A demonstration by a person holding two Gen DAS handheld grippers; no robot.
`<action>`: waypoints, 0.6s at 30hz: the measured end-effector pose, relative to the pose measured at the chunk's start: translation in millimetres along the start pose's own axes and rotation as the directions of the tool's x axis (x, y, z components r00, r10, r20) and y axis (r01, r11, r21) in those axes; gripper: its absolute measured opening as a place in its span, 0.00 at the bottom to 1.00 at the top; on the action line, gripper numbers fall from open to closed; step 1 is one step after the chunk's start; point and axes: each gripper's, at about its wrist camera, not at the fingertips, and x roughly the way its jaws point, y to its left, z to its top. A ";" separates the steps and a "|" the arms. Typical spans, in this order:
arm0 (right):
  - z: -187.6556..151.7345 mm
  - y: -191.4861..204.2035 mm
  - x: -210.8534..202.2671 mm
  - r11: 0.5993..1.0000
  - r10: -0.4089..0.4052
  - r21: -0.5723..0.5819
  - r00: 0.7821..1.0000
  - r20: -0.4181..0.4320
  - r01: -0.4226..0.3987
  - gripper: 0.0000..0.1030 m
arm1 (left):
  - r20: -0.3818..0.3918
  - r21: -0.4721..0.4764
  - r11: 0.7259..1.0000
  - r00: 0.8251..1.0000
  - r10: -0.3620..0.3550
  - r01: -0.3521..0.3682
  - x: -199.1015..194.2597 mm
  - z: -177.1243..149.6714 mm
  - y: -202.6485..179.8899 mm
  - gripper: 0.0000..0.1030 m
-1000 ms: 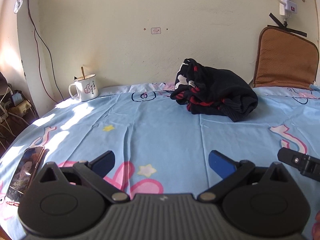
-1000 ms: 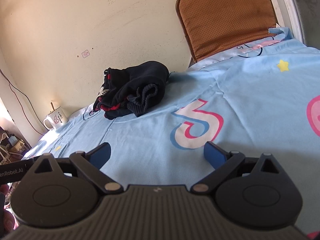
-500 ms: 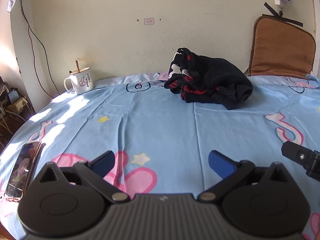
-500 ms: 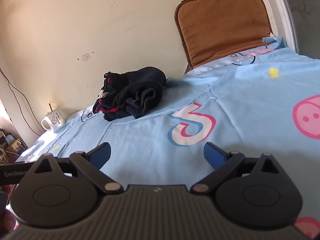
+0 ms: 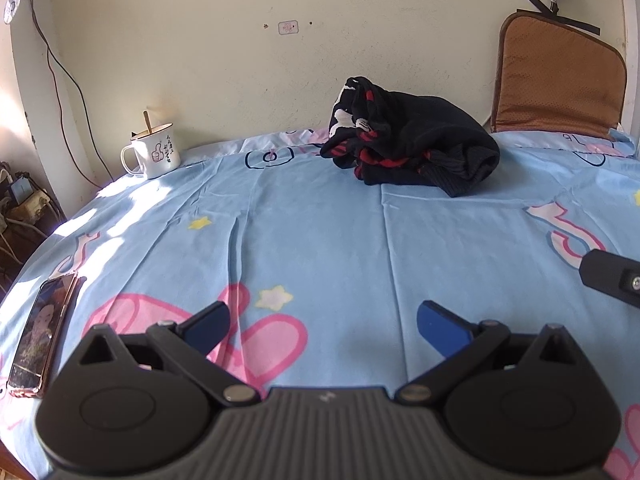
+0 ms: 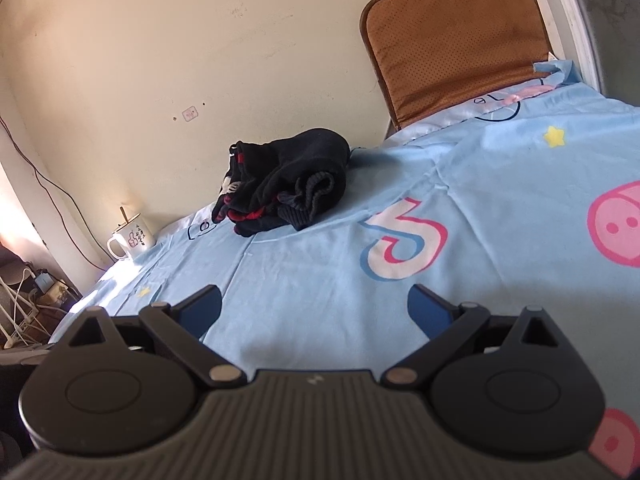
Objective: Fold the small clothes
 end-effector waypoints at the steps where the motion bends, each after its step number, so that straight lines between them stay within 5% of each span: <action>1: 0.4 -0.3 0.1 1.000 0.003 0.004 1.000 -0.002 -0.003 0.98 | -0.004 -0.001 1.000 1.000 -0.001 0.001 0.3 -0.5 0.2 1.00; 18: -2.5 2.6 -0.1 1.000 0.018 -0.002 1.000 -0.024 -0.018 0.98 | -0.059 -0.014 1.000 0.998 0.008 -0.008 5.9 -8.4 3.4 1.00</action>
